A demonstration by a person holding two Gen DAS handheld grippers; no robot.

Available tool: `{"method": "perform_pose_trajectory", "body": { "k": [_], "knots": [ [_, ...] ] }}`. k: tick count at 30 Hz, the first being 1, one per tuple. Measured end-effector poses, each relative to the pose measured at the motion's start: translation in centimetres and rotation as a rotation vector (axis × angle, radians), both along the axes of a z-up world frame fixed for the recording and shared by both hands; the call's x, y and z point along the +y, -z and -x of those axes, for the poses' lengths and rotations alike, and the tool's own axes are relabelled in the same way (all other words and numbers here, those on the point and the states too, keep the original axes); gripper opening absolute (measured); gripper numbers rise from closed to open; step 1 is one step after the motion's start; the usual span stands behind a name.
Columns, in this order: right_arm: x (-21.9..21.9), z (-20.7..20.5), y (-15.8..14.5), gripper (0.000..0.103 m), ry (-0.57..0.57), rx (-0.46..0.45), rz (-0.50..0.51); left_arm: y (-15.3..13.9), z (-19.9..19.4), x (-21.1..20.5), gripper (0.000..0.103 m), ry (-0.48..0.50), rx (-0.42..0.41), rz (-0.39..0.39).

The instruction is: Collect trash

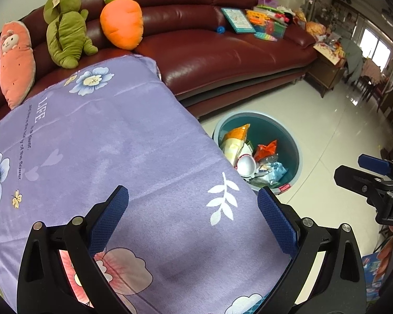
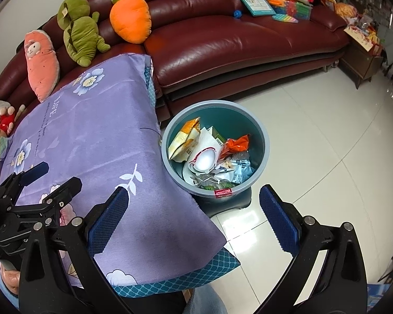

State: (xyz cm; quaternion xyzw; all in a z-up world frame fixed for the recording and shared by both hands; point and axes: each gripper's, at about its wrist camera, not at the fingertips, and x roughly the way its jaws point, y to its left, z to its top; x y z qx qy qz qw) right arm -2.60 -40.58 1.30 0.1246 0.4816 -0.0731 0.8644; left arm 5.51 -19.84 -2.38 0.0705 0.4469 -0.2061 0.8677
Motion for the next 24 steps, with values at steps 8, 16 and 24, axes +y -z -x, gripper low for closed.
{"method": "perform_pose_trajectory", "body": {
  "k": [8,16,24],
  "knots": [
    [-0.2,-0.7,0.7,0.096,-0.001,0.014,-0.012,0.6,-0.6,-0.1,0.099,-0.009,0.012,-0.017],
    [-0.5,-1.5,1.6,0.096,0.000,0.032,-0.021,1.2,-1.1,-0.3,0.099,-0.014,0.025,-0.035],
    [-0.8,-2.1,2.3,0.096,0.006,0.046,-0.032,2.0,-1.5,-0.4,0.099,-0.017,0.041,-0.047]
  ]
}}
